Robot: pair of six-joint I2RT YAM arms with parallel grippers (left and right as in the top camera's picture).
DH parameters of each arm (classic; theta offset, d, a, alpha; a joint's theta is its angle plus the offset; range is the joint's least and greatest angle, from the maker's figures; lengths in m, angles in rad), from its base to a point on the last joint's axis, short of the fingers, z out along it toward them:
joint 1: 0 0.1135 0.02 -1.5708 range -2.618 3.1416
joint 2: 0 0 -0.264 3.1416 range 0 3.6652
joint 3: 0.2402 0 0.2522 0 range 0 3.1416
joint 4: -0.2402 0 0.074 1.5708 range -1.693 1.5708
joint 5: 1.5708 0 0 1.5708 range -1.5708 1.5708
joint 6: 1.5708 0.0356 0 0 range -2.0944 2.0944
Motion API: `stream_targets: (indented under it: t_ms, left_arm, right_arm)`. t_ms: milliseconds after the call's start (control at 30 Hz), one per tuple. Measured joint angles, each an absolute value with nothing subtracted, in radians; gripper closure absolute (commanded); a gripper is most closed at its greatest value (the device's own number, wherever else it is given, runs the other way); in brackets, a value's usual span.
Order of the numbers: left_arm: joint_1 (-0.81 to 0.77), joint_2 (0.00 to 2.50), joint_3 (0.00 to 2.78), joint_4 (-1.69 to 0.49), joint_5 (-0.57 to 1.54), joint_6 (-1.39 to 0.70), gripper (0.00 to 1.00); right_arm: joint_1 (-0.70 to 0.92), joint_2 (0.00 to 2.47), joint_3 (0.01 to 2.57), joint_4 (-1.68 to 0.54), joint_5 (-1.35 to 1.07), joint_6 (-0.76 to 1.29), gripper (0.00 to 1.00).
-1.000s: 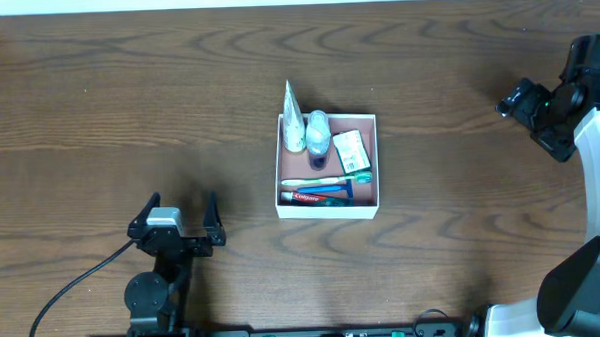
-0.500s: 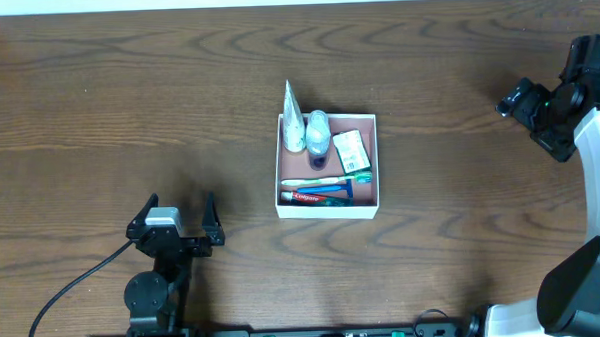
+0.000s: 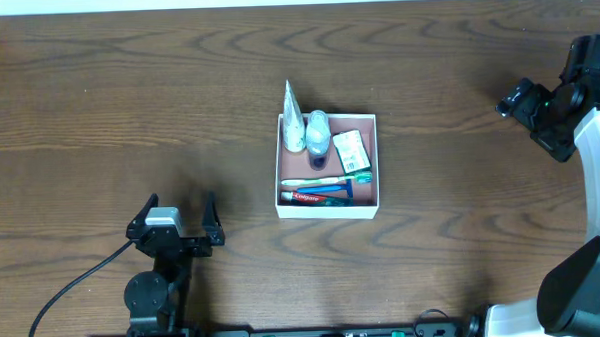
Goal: Pack container
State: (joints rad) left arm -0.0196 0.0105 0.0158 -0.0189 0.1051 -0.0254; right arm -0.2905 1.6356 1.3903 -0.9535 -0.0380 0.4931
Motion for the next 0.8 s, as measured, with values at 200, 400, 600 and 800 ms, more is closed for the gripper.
stream_targets:
  t_ms: [200,400,600,800]
  left_arm:
    - [-0.020,0.010,0.015,-0.019,0.105,-0.025,0.02]
    - [-0.020,0.010,0.016,-0.019,0.105,-0.025,0.02]
    - [-0.020,0.010,0.015,-0.019,0.105,-0.025,0.02]
    - [-0.020,0.010,0.015,-0.019,0.105,-0.025,0.02]
  right_arm:
    - [-0.290,1.636,1.390,-0.953,-0.038,0.493,0.01]
    - [-0.290,1.636,1.390,-0.953,-0.038,0.493,0.01]
    - [-0.288,1.635,1.390,-0.953,-0.038,0.493,0.01]
    - [-0.234,1.551,1.382,-0.944,-0.004,0.493,0.01]
